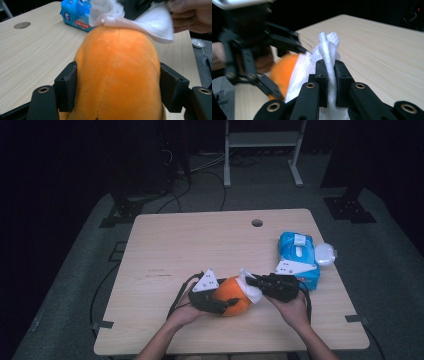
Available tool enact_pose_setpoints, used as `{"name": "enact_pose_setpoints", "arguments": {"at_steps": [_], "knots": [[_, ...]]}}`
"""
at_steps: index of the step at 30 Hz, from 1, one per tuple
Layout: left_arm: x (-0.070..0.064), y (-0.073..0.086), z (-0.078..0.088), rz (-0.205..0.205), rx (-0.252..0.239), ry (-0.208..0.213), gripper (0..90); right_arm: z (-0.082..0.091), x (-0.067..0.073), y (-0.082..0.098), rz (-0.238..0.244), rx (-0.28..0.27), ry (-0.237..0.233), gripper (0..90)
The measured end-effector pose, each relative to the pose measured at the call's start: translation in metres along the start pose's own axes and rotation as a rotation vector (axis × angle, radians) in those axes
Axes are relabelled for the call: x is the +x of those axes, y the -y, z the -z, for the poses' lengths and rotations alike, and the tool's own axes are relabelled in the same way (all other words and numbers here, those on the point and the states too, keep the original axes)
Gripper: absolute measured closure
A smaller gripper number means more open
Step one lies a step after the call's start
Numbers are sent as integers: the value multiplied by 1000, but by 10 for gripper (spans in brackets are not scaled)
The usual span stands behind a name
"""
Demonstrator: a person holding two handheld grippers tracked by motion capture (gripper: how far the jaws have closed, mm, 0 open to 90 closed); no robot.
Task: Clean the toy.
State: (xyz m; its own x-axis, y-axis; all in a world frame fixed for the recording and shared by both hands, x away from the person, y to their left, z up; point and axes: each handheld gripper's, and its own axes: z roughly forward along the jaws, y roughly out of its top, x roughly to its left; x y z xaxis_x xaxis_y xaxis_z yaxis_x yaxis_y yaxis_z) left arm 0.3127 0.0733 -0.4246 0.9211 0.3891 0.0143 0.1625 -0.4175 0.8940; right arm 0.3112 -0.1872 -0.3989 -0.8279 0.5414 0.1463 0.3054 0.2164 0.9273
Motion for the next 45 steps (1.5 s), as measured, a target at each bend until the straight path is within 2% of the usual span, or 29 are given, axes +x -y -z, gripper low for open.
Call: {"name": "enact_pose_setpoints", "arguments": {"at_steps": [2,5,9,12,19,24,26,29,32,39,45], "knots": [[-1,0,-1,-7,2,-3,277,-2,11,-4,41,-5,-5,819],[-3,0,-2,-9,0,-3,266,-7,22,-7,77,-12,-25,818],[-2,-1,-2,-12,-3,-2,204,-14,27,-8,100,2,-42,818],[2,1,-1,4,-20,18,149,-18,18,-3,73,18,-45,819],[7,2,6,9,-43,61,124,-11,2,4,28,20,-27,816],[14,6,12,33,-55,51,101,-5,-14,10,-30,13,-2,816],[16,9,11,44,-51,53,94,-3,-20,12,-60,12,2,816],[18,15,5,48,-32,50,83,-2,-26,15,-74,8,8,816],[18,23,-4,59,-12,56,52,-2,-28,16,-91,11,5,816],[18,28,-11,77,-30,55,39,0,-30,16,-95,12,9,816],[13,27,-12,47,-21,54,181,-1,-17,8,-66,-4,-23,817]]}}
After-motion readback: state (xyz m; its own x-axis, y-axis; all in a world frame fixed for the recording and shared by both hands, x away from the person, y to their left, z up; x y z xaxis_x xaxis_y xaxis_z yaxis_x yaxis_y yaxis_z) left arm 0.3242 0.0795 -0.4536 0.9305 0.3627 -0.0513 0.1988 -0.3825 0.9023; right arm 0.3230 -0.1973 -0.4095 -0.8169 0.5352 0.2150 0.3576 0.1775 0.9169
